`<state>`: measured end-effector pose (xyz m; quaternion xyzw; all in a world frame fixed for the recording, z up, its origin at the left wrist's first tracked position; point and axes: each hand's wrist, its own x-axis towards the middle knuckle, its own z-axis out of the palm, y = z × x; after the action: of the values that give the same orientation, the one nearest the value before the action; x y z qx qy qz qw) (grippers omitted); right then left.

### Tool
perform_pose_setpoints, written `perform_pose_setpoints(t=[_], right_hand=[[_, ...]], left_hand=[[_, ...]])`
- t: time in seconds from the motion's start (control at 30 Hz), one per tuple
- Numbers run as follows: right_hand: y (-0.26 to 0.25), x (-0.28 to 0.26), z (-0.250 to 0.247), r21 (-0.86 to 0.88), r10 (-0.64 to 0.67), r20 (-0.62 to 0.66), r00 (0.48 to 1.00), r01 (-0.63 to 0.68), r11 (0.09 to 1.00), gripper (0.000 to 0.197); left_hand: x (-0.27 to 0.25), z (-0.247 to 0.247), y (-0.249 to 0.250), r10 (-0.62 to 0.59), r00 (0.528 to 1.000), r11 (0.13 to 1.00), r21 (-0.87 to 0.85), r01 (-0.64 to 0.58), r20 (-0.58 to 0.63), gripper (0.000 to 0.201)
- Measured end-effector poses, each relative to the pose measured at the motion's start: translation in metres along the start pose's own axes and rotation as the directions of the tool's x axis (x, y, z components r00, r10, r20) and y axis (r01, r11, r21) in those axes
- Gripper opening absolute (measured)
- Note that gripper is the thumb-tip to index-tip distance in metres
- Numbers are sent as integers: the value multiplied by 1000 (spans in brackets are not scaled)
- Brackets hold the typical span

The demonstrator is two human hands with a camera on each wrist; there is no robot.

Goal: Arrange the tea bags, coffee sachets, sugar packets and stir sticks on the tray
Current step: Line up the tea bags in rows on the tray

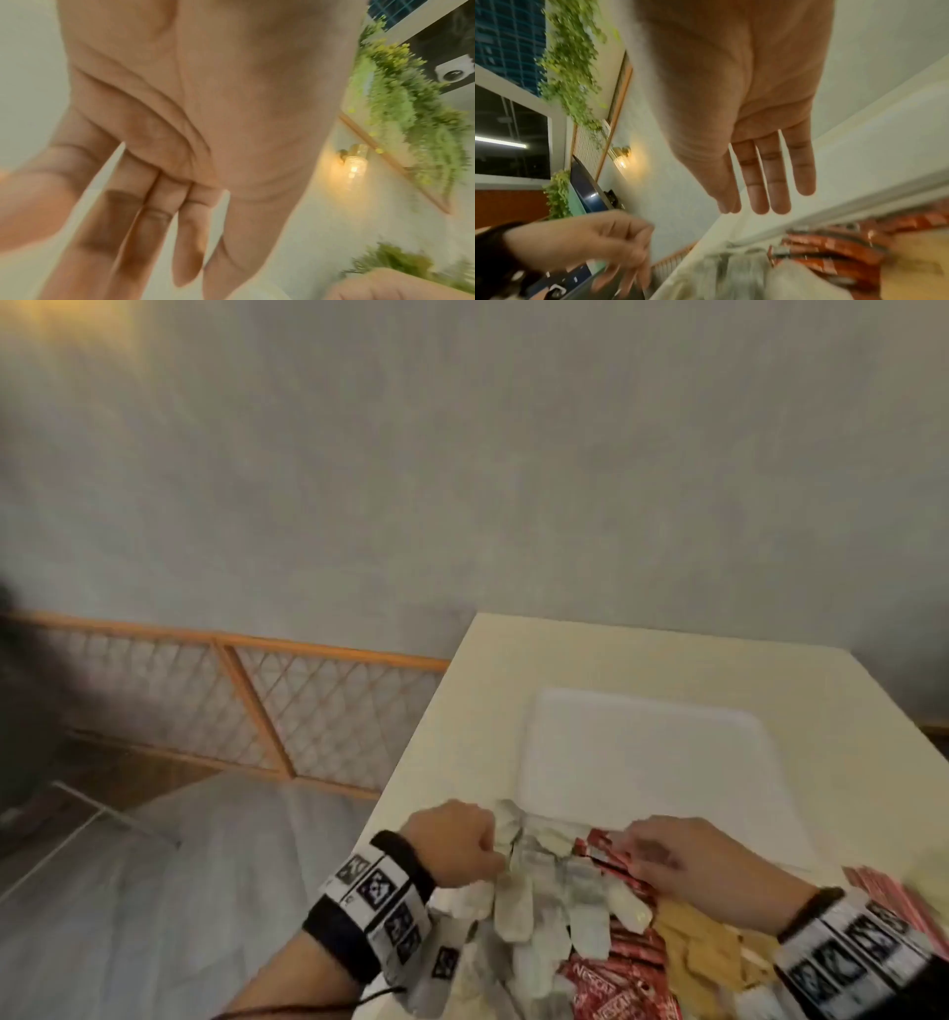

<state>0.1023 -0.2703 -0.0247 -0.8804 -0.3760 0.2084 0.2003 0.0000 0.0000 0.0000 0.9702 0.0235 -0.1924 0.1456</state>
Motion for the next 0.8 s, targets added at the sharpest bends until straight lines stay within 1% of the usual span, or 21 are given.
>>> perform_pose_setpoints(t=[0.07,0.13,0.2,0.3,0.33,0.4,0.43,0.53,0.6,0.67,0.8], right_hand=[[-5,11,11,-44,-10,-38,999,9,999,17],[-11,20,25,-58,-35,-63,997,31,998,17],[-12,27,36,-52,-40,-99,994,35,998,20],[-12,37,45,-45,-54,-131,990,48,998,28],[-14,40,47,-35,-58,-138,989,54,998,32],[-17,45,51,-35,-60,-140,988,55,998,42],[-18,48,53,-41,-56,-141,988,51,998,47],[-18,53,58,-84,-37,-134,990,26,996,59],[-16,54,61,-158,-29,-113,993,11,987,65],[-14,53,62,-235,-14,-112,994,-13,972,66],[-6,50,62,-238,24,-134,991,-56,970,66]], left_hand=[[15,1,-7,-94,991,995,-32,91,-96,20],[27,6,-14,-142,983,989,-67,134,-117,17],[36,17,-16,-139,984,988,-90,129,-109,24],[47,31,-12,-87,986,990,-123,71,-139,31],[50,33,-9,-75,988,989,-137,56,-137,37],[57,37,-3,-38,995,991,-132,25,-94,54],[59,37,1,-20,998,994,-111,13,-67,59],[64,34,15,50,998,996,-74,-52,-22,53],[70,32,23,112,993,993,-29,-111,39,52],[75,31,28,154,983,987,25,-158,99,47],[83,30,34,144,974,988,28,-151,172,54]])
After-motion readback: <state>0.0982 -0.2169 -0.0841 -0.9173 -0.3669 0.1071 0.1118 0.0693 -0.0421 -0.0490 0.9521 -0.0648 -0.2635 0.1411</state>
